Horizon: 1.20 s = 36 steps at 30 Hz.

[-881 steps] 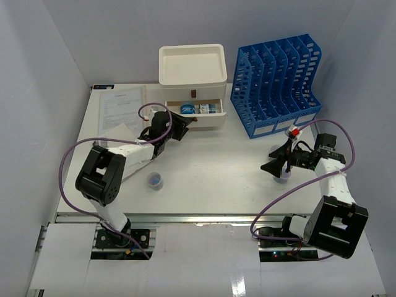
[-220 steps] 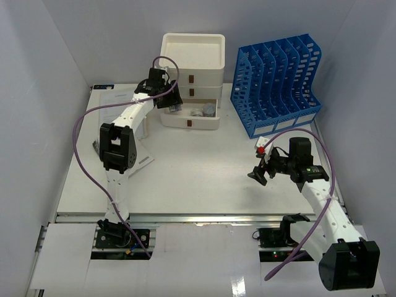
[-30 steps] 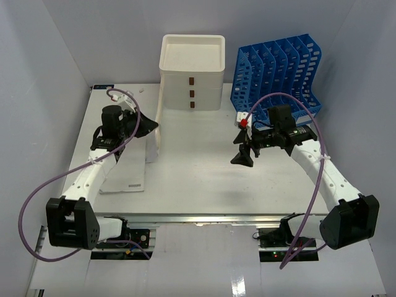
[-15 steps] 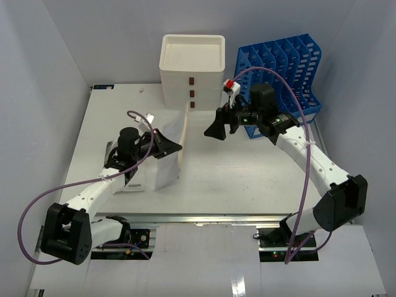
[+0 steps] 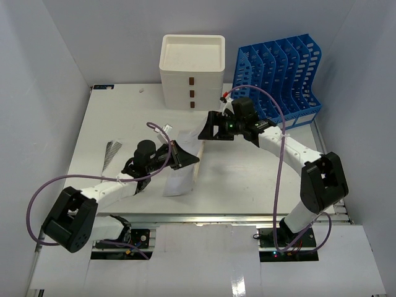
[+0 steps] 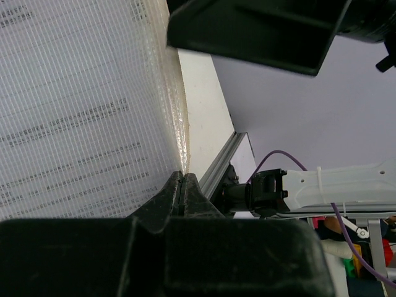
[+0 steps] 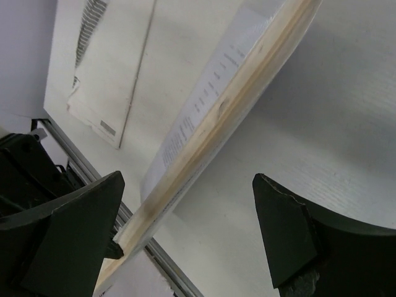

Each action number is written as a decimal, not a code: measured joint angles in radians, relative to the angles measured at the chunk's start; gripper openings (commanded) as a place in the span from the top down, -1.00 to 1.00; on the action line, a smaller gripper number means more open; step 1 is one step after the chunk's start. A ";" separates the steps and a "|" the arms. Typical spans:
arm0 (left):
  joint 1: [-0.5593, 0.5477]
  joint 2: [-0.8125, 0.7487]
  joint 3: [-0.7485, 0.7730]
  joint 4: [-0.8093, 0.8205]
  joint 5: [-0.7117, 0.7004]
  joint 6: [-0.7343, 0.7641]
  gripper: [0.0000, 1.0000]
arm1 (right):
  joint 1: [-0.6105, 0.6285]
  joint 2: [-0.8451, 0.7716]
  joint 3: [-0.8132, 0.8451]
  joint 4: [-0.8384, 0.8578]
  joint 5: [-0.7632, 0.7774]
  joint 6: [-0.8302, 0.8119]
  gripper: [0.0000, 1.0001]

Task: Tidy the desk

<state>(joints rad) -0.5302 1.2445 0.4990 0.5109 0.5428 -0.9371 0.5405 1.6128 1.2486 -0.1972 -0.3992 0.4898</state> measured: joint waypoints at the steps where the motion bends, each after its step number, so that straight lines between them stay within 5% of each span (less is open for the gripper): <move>1: -0.004 0.011 -0.003 0.019 -0.003 -0.004 1.00 | 0.009 0.000 -0.020 0.003 0.015 0.008 -0.87; 6: -0.024 0.061 -0.025 0.096 -0.005 -0.025 1.00 | 0.051 0.007 -0.069 0.012 0.050 0.034 -0.77; 11: -0.049 0.099 -0.029 0.146 -0.006 -0.037 0.99 | 0.054 0.050 -0.069 0.051 0.049 0.045 0.03; 13: -0.053 0.105 -0.029 0.156 -0.005 -0.040 0.88 | 0.053 0.070 -0.069 0.057 0.045 0.040 0.50; 16: -0.055 0.107 -0.029 0.158 -0.005 -0.034 0.66 | 0.050 0.080 -0.069 0.061 0.036 0.027 0.84; 19: -0.056 0.103 -0.029 0.155 0.003 -0.021 0.12 | 0.050 0.077 -0.071 0.079 0.019 0.018 0.85; 23: -0.056 0.078 -0.023 0.133 0.029 0.004 -0.95 | 0.027 0.066 -0.082 0.093 -0.027 -0.015 0.85; 30: -0.056 -0.134 0.062 -0.096 0.032 0.183 -0.96 | -0.067 -0.046 -0.054 0.084 -0.196 -0.187 0.85; 36: -0.056 -0.412 0.189 -0.357 -0.094 0.354 -0.96 | -0.137 -0.164 0.151 -0.029 -0.280 -0.499 0.85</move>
<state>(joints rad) -0.5864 0.8320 0.6884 0.1537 0.4484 -0.5830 0.4035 1.4484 1.3992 -0.2260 -0.6792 -0.0089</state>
